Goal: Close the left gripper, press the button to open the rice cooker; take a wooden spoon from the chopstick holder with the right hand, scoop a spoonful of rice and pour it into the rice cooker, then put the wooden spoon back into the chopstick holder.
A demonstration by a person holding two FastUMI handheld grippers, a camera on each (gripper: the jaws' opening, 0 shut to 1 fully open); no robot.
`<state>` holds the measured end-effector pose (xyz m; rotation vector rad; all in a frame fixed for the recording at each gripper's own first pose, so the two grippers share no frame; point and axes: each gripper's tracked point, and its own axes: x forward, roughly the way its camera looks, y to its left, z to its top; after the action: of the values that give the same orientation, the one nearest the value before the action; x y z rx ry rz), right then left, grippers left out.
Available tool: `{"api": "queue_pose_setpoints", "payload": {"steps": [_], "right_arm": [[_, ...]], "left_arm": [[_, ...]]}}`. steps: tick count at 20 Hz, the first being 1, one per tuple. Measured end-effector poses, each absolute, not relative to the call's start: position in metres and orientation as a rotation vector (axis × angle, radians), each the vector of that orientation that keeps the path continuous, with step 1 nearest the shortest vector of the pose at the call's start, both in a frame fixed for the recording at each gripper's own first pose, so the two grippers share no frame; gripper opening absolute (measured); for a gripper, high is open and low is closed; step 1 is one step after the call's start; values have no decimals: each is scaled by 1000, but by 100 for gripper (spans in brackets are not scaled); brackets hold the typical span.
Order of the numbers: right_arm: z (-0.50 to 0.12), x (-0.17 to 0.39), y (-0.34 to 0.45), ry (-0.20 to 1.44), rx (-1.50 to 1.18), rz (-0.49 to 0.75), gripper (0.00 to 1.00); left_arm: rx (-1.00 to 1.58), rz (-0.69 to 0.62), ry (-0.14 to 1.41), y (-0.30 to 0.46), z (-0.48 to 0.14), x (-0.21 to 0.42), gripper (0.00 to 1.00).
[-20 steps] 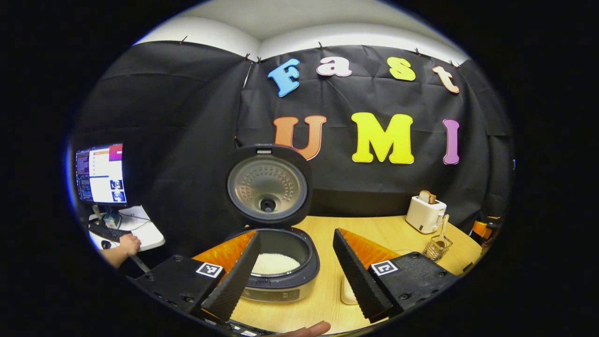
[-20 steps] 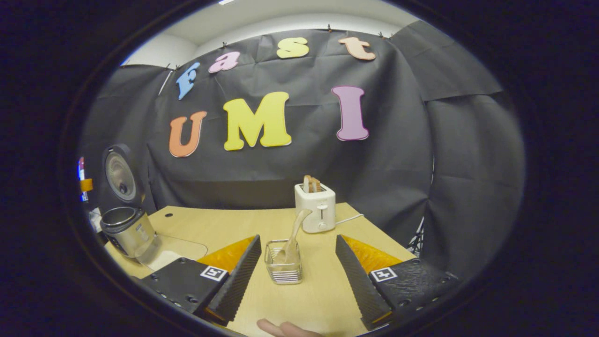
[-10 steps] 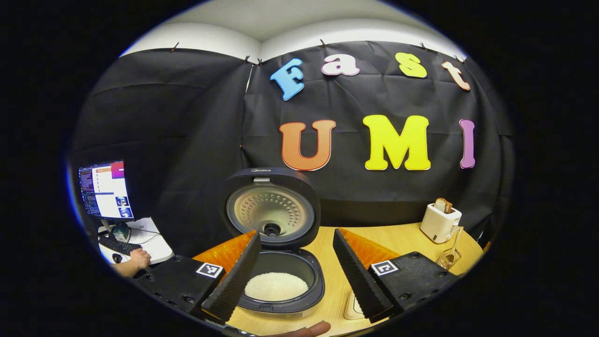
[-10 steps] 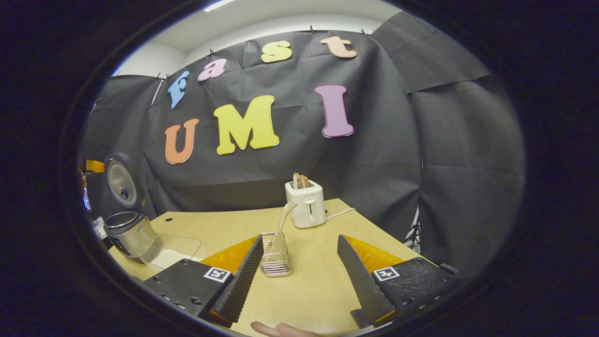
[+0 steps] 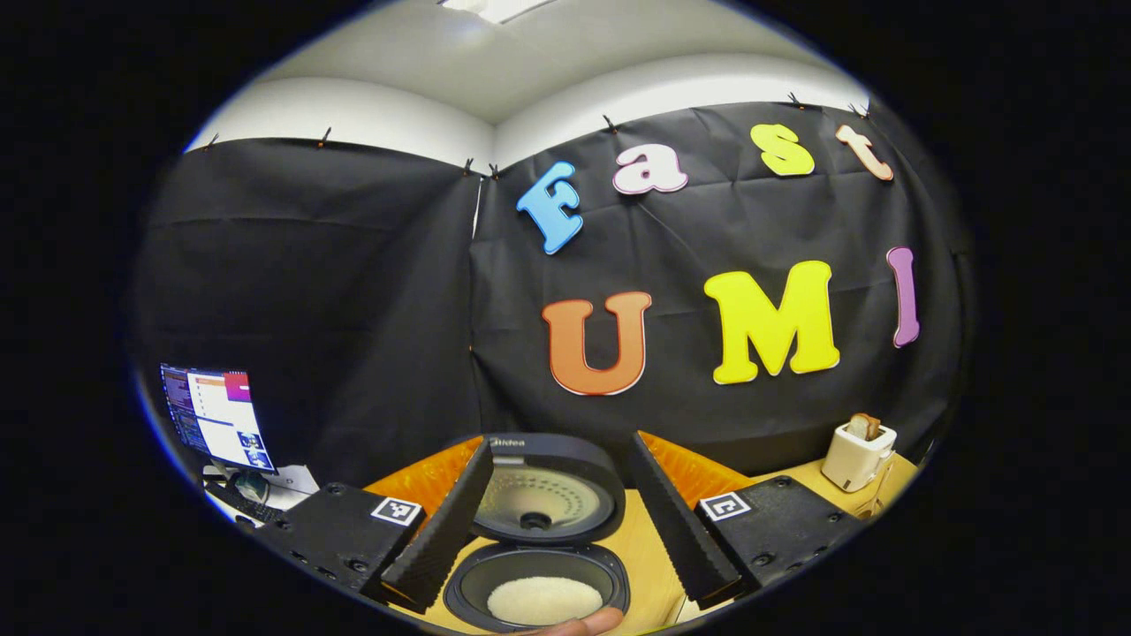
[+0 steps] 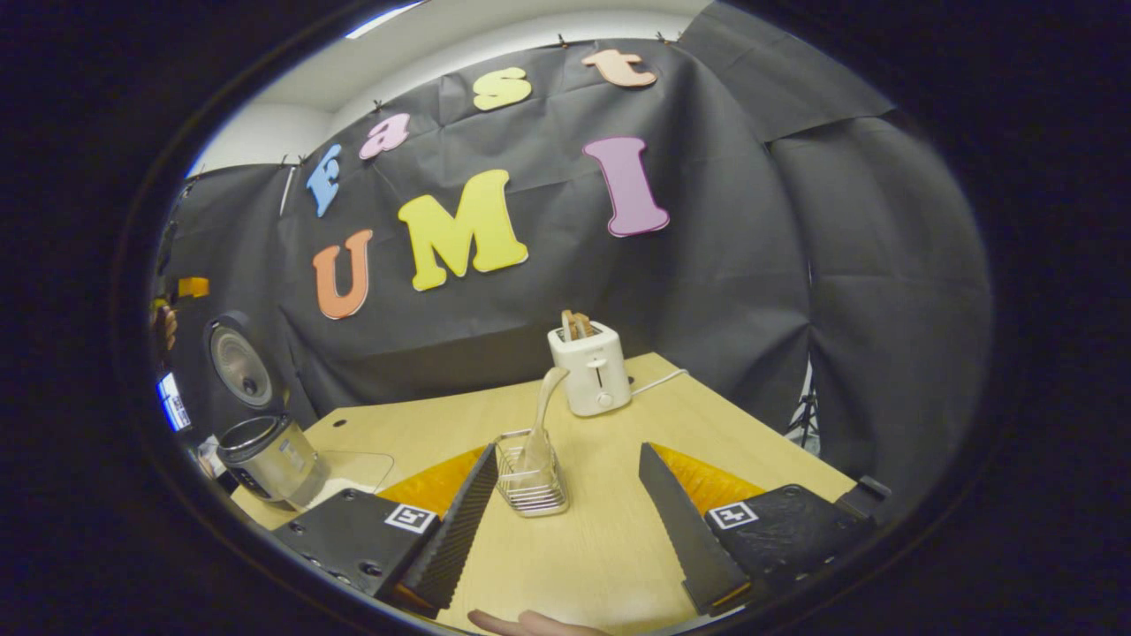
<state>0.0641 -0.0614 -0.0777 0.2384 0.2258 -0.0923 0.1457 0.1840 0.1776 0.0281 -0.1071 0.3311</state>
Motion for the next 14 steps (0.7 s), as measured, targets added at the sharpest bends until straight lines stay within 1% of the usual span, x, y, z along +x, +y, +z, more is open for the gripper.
{"api": "queue_pose_setpoints", "payload": {"steps": [3, 6, 7, 8, 11, 12, 13, 14], "right_arm": [[-76, 63, -62, 218, 234, -99, 95], [-77, 64, -60, 219, 250, -88, 95], [-79, 65, -58, 224, 253, -84, 95], [-81, 64, -56, 230, 251, -80, 95], [-85, 68, -54, 237, 233, -80, 96], [-86, 68, -53, 239, 232, -81, 95], [-87, 68, -52, 243, 233, -80, 95], [-90, 69, -51, 249, 235, -79, 96]], "left_arm": [[-16, 350, -146, 205, 198, 162, 98], [-93, 302, -174, 203, 227, 187, 98], [-121, 294, -173, 209, 227, 192, 94], [-147, 291, -181, 215, 229, 199, 98], [-206, 312, -263, 244, 240, 220, 98], [-222, 302, -270, 245, 239, 226, 94], [-225, 300, -258, 250, 233, 236, 96], [-223, 299, -232, 254, 224, 242, 95]]}}
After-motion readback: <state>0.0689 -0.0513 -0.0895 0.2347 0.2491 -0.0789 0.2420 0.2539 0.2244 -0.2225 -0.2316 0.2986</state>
